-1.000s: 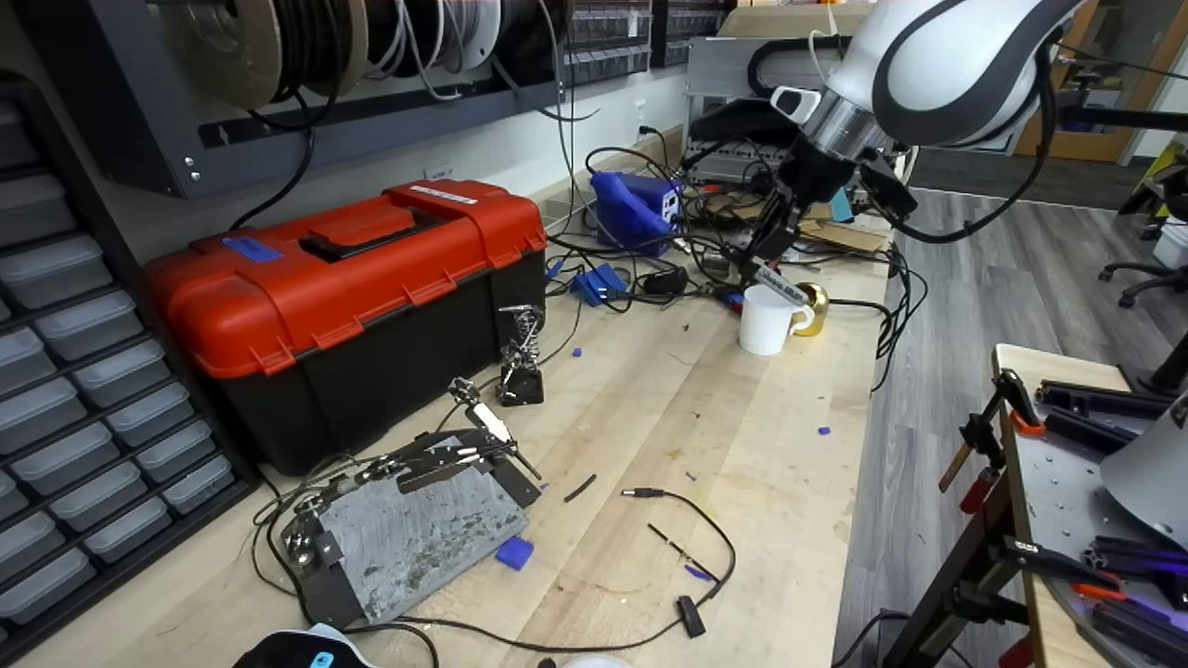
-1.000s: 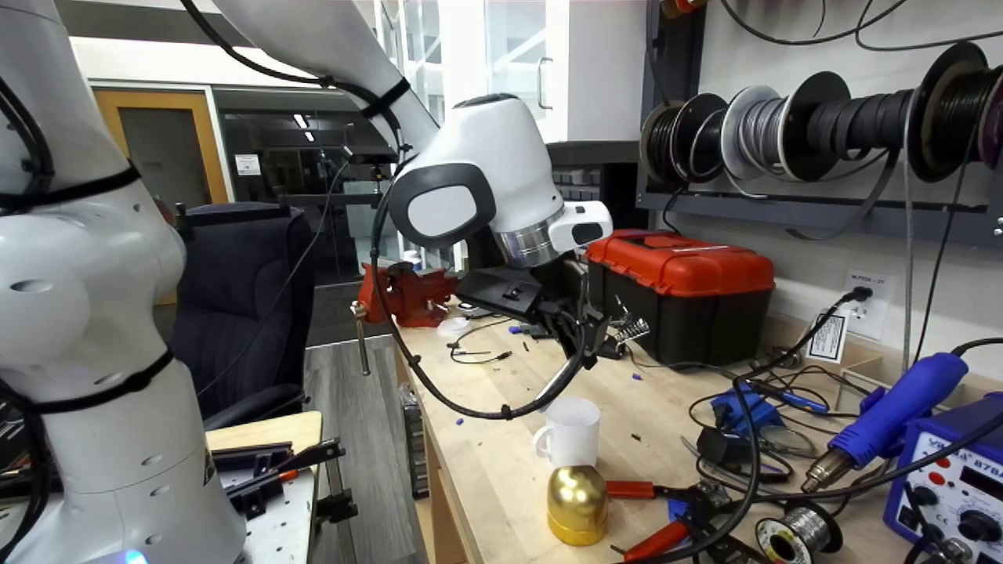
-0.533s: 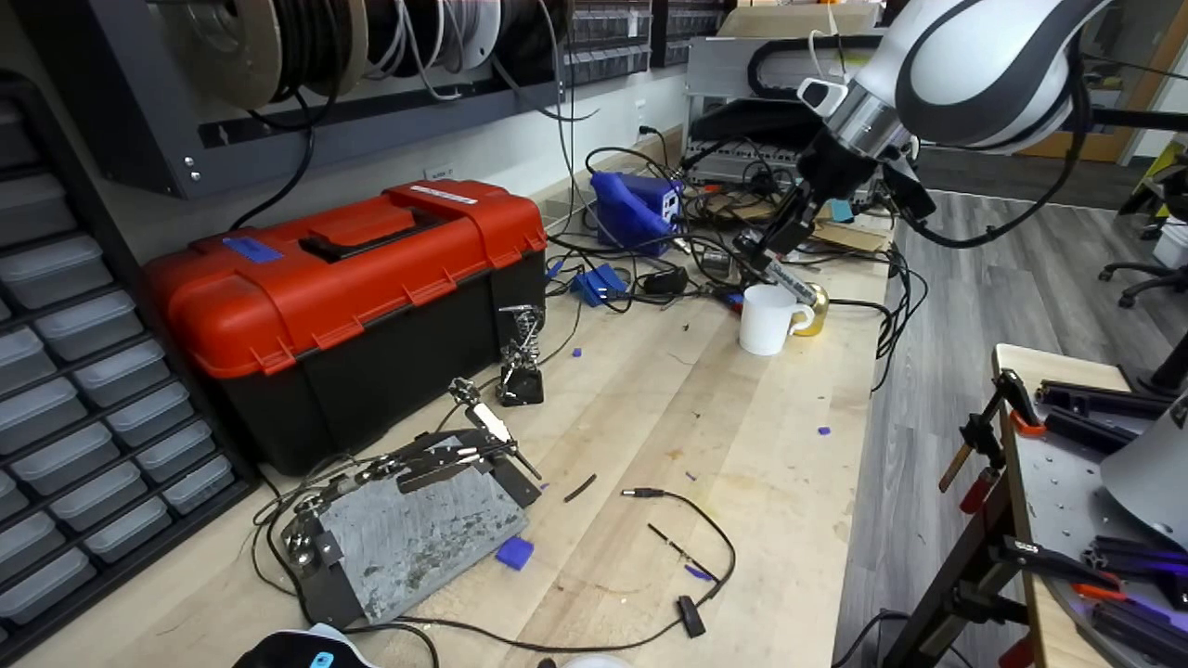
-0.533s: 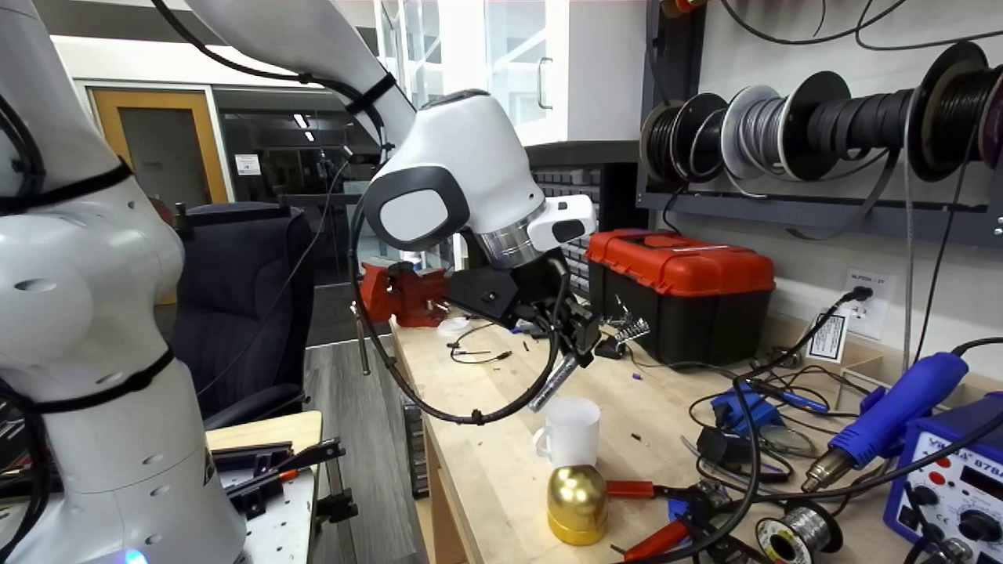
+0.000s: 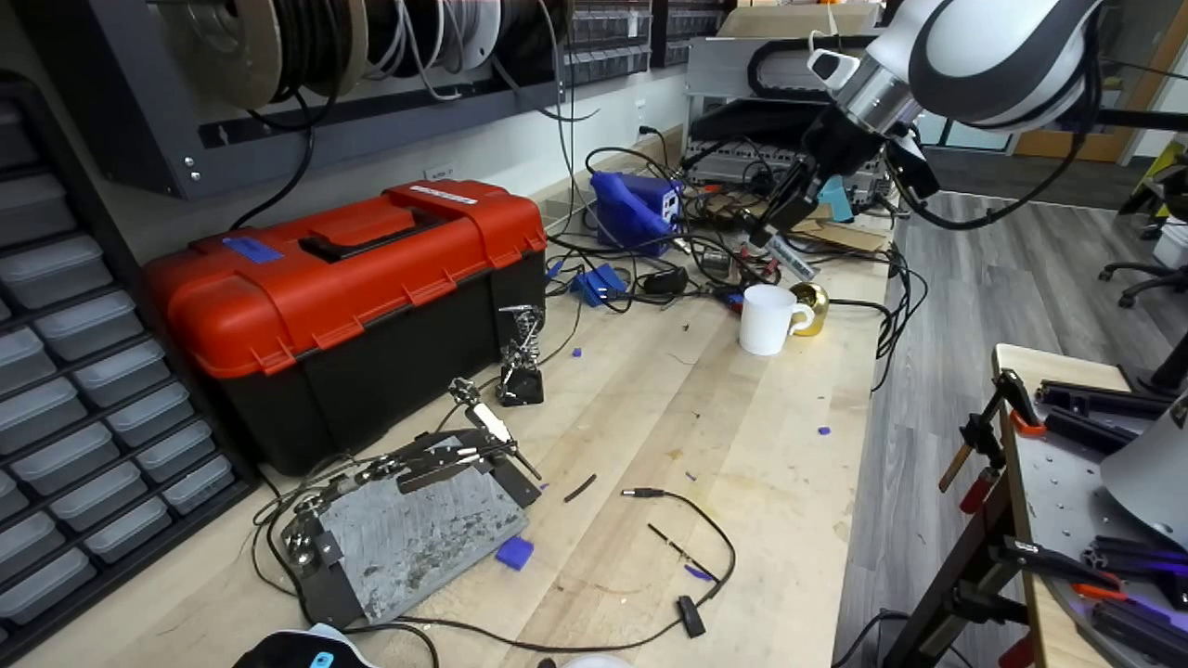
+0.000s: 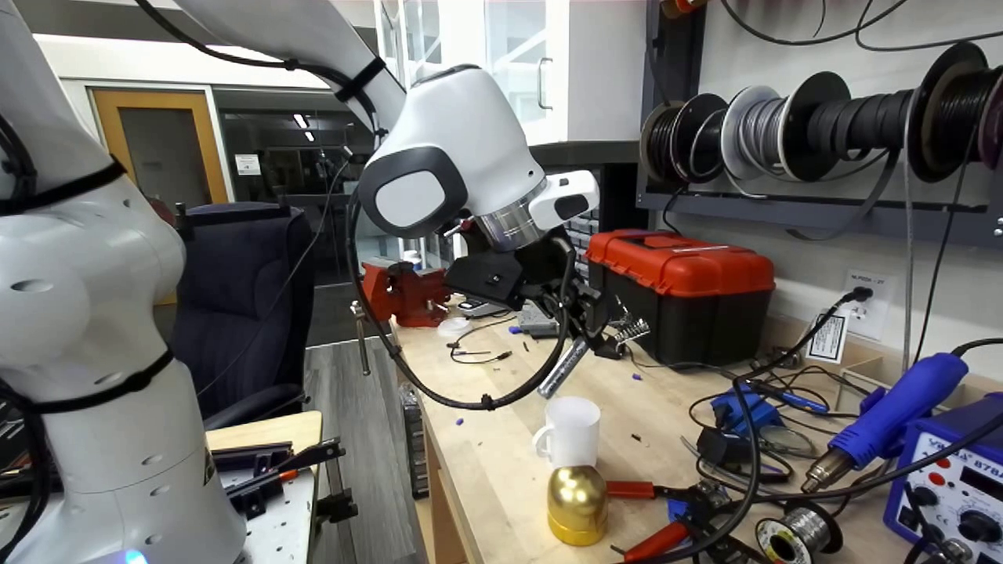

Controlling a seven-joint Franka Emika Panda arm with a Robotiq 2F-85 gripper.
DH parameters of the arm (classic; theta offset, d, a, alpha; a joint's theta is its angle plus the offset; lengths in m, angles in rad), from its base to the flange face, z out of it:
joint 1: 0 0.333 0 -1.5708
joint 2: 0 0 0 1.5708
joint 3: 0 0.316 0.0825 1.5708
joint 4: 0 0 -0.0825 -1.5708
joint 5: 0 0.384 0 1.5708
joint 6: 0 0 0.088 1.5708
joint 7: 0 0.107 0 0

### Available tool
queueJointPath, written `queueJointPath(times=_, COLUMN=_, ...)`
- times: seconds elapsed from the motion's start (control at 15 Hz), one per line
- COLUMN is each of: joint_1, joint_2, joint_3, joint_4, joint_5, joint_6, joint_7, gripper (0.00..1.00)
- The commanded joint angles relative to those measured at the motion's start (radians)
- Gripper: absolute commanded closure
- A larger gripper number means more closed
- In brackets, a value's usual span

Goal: Put the black marker in the white mug

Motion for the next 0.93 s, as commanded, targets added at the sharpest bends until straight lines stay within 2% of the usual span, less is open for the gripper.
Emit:
queueJointPath(times=0.0, joint_1=-0.010, joint_2=-0.033, joint_3=0.000, joint_4=0.003, joint_5=-0.028, joint_6=-0.016, joint_7=-0.020, gripper=0.95)
queueJointPath(times=0.33, joint_1=-0.004, joint_2=-0.026, joint_3=-0.002, joint_4=0.032, joint_5=-0.050, joint_6=-0.023, joint_7=-0.022, gripper=0.95)
queueJointPath(times=0.87, joint_1=0.065, joint_2=0.002, joint_3=-0.033, joint_4=0.083, joint_5=-0.010, joint_6=-0.032, joint_7=-0.065, gripper=0.95)
